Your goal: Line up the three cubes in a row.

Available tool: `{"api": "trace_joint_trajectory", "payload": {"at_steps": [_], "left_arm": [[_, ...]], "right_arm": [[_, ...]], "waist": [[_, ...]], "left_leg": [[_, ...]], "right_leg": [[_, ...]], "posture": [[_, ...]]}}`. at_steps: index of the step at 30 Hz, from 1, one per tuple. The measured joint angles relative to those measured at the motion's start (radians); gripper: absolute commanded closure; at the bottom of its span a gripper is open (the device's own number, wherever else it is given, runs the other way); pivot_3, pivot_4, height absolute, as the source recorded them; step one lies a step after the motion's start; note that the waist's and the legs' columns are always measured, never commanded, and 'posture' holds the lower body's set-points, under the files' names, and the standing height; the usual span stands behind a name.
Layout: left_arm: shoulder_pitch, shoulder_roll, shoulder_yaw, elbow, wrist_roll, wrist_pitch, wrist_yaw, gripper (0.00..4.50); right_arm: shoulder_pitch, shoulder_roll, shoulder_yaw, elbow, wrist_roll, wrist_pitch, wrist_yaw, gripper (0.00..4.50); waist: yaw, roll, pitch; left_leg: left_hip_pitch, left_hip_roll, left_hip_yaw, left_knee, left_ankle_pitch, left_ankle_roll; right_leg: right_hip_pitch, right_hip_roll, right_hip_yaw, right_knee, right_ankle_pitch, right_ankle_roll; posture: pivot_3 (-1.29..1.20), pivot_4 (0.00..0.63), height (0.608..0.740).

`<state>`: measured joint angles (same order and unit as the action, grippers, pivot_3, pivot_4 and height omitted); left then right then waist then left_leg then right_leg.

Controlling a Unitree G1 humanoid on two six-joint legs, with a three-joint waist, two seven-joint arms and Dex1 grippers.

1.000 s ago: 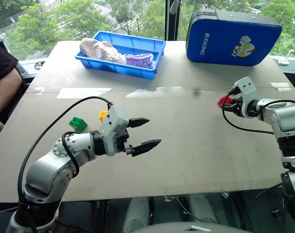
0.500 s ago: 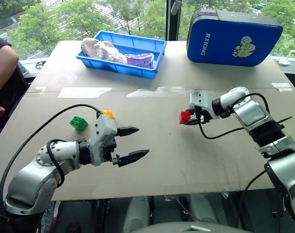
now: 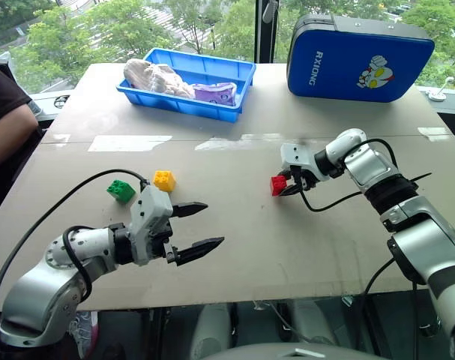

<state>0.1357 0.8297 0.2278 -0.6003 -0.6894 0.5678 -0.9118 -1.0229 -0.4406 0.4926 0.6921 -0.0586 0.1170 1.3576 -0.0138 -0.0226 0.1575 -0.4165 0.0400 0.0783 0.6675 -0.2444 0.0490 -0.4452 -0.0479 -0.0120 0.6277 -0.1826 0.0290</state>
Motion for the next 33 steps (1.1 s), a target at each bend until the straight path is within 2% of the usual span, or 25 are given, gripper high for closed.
{"api": "trace_joint_trajectory", "payload": {"at_steps": [7,13,14,17,20,25,31,33], "left_arm": [[0.006,0.000,0.000,-0.004,0.000,-0.006,0.006,0.00],[0.006,-0.001,0.000,-0.004,0.000,-0.008,0.021,0.00],[0.006,-0.002,0.000,-0.004,0.000,-0.008,0.022,0.00],[0.007,-0.011,0.001,-0.004,-0.001,-0.007,0.029,0.00],[0.028,-0.045,0.034,0.013,-0.004,-0.005,0.068,0.00],[0.032,-0.145,0.091,0.089,0.030,-0.006,0.217,0.00],[-0.002,-0.176,0.138,0.155,0.091,-0.007,0.337,0.00],[-0.052,-0.159,0.185,0.255,0.148,-0.004,0.412,0.00]], "right_arm": [[-0.024,0.015,-0.003,0.040,-0.016,-0.020,0.005,3.20],[-0.026,0.027,-0.011,0.091,-0.027,-0.037,-0.008,0.36],[-0.026,0.027,-0.015,0.095,-0.029,-0.038,-0.014,0.08],[-0.025,0.025,-0.044,0.088,-0.029,-0.047,-0.036,0.08],[0.016,-0.013,-0.112,-0.051,0.021,0.011,-0.029,0.08],[0.216,-0.135,-0.250,-0.497,0.136,0.156,-0.047,0.08],[0.440,-0.155,-0.377,-0.896,0.234,0.320,-0.190,0.08],[0.546,-0.122,-0.442,-1.076,0.308,0.389,-0.267,0.08]], "waist": [[0.000,0.000,0.000],[-0.001,0.000,0.000],[-0.001,0.001,0.000],[0.000,0.001,0.001],[0.001,0.001,0.001],[0.013,0.001,0.001],[0.007,0.001,0.000],[0.011,0.000,0.000]], "left_leg": [[0.000,0.000,0.000,0.000,0.000,0.000],[0.000,0.000,0.000,0.000,0.000,0.000],[0.000,0.000,0.000,0.000,0.000,0.000],[0.000,0.000,0.000,0.000,0.000,0.000],[0.000,0.001,0.000,0.000,0.000,0.000],[-0.001,0.000,-0.002,-0.001,0.000,0.000],[0.001,0.001,-0.002,0.000,0.000,0.000],[0.001,0.001,-0.004,0.000,0.000,0.000]], "right_leg": [[0.000,0.000,0.000,0.000,0.000,0.000],[0.000,0.000,0.000,0.000,0.000,0.000],[0.000,0.000,0.000,0.000,0.000,0.000],[0.000,0.000,0.000,0.000,0.000,0.000],[0.000,0.000,0.000,0.000,0.000,0.000],[0.001,-0.001,-0.002,0.000,0.000,0.000],[0.001,-0.001,-0.002,0.001,0.000,0.000],[0.001,0.000,-0.003,0.001,0.000,0.000]], "posture": [[0.00,0.150,0.740],[0.00,0.150,0.740],[0.00,0.150,0.740],[0.00,0.150,0.740],[0.00,0.150,0.740],[0.00,0.150,0.740],[0.00,0.150,0.740],[0.00,0.150,0.740]]}}
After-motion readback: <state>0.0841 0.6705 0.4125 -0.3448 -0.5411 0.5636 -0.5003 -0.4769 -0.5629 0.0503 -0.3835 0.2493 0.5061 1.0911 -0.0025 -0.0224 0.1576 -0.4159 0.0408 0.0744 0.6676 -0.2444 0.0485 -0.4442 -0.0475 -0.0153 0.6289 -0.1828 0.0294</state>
